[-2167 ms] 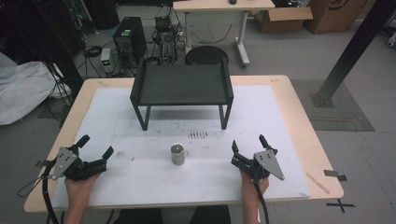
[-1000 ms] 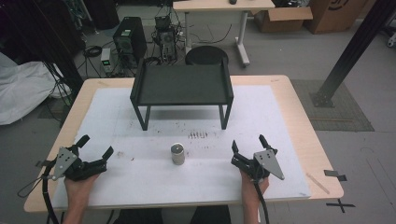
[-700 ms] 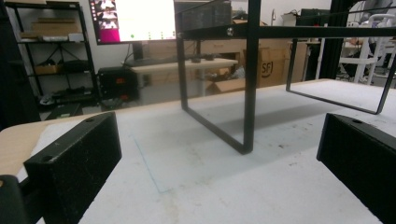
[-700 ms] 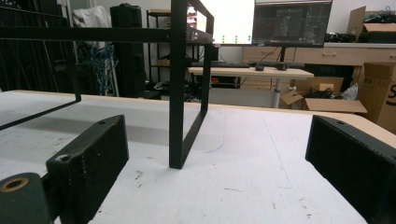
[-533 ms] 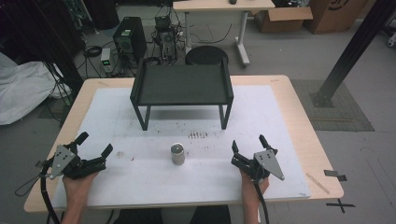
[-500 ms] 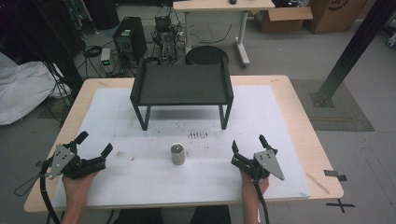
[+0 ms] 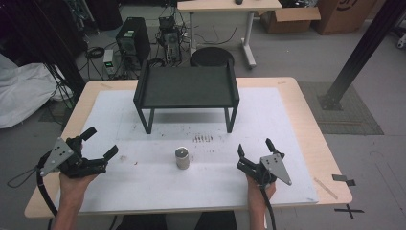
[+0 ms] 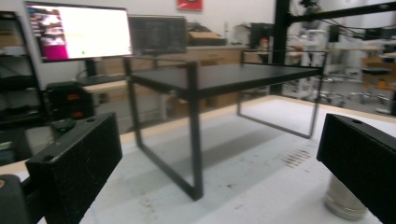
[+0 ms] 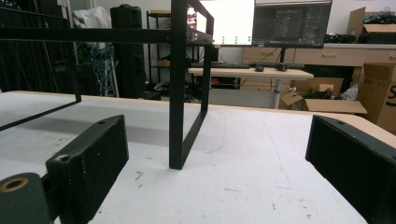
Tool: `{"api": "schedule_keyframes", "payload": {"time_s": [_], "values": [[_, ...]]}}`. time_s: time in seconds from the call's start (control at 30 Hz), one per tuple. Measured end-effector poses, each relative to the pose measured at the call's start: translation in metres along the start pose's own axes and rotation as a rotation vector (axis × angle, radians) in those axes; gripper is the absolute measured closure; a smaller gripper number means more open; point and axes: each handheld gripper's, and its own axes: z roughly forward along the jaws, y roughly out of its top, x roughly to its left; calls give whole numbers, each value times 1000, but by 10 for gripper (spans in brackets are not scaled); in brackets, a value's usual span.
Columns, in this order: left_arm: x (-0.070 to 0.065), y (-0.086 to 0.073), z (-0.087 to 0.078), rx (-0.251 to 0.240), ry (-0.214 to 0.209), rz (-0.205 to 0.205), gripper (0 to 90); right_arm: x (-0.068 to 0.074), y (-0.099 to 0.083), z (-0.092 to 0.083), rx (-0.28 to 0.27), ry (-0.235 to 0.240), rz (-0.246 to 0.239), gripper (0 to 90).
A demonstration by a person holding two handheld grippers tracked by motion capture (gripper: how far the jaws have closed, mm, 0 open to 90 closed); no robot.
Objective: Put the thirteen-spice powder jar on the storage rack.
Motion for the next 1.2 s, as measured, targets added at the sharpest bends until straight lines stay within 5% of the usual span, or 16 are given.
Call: {"api": "schedule_keyframes", "payload": {"time_s": [0.33,0.6,1.2], "values": [[-12,14,13,45,-193,11,5,0,0,0,0,0,0,56],[-32,12,37,143,-337,30,4,0,0,0,1,0,-1,56],[-63,-5,75,246,-423,26,6,0,0,0,1,0,-1,55]]}}
